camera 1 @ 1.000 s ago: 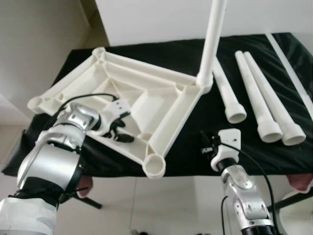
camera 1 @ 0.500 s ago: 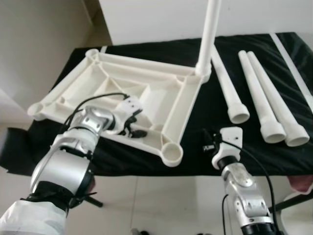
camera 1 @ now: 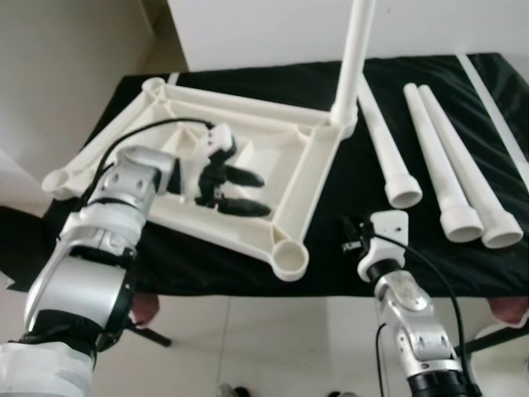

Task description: Building children table

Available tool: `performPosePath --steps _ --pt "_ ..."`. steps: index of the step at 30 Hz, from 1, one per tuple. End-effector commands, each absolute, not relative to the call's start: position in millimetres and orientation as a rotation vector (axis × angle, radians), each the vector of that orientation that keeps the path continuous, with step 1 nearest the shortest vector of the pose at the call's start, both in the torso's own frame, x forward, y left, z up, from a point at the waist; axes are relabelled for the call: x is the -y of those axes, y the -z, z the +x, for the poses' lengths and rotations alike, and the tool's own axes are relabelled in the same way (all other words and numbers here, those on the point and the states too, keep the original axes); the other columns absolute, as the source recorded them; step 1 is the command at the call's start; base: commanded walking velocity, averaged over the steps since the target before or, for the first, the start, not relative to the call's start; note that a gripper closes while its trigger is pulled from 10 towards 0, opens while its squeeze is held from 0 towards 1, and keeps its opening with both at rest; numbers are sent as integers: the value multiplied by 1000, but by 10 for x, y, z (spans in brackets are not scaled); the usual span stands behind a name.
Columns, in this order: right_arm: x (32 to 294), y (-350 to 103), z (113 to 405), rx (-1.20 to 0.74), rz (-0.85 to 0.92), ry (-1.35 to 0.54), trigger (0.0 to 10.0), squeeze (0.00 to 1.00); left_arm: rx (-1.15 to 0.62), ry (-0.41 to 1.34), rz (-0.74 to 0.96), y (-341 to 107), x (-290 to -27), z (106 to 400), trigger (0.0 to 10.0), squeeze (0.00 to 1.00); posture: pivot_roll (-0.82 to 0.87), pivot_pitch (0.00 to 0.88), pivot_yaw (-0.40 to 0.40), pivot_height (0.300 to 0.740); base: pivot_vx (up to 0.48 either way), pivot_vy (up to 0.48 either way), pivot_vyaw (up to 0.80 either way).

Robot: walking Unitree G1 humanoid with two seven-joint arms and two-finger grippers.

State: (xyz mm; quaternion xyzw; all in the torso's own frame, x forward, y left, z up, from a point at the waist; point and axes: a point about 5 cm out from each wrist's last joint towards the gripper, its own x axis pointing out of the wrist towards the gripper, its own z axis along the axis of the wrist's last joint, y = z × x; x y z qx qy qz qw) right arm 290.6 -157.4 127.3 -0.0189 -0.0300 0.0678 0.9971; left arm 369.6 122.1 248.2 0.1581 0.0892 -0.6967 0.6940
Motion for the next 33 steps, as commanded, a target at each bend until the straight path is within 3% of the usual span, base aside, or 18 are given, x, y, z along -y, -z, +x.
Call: performPosePath --steps 1,6,21,26,33 --pt "1568 -1096 2871 -18 -31 -134 10000 0 -196 1486 388 -2428 -1302 3725 10000 0 -50 100 119 740 0 0 0" --pt "1571 -1088 2868 -7 -19 -117 10000 0 -186 1242 470 -2219 -1429 3792 10000 0 -43 86 114 740 0 0 0" --pt "1543 -1076 2952 -7 -16 -122 10000 0 -227 1300 397 -1830 -1668 3393 10000 0 8 55 88 740 0 0 0" --pt "1516 -1082 2989 -5 -15 -139 10000 0 -247 1224 397 -1690 -1682 3347 10000 0 21 48 72 740 0 0 0" --pt "1499 -1101 3027 4 -23 -154 10000 0 -319 972 476 -1506 -1720 3485 10000 0 20 46 66 740 0 0 0"
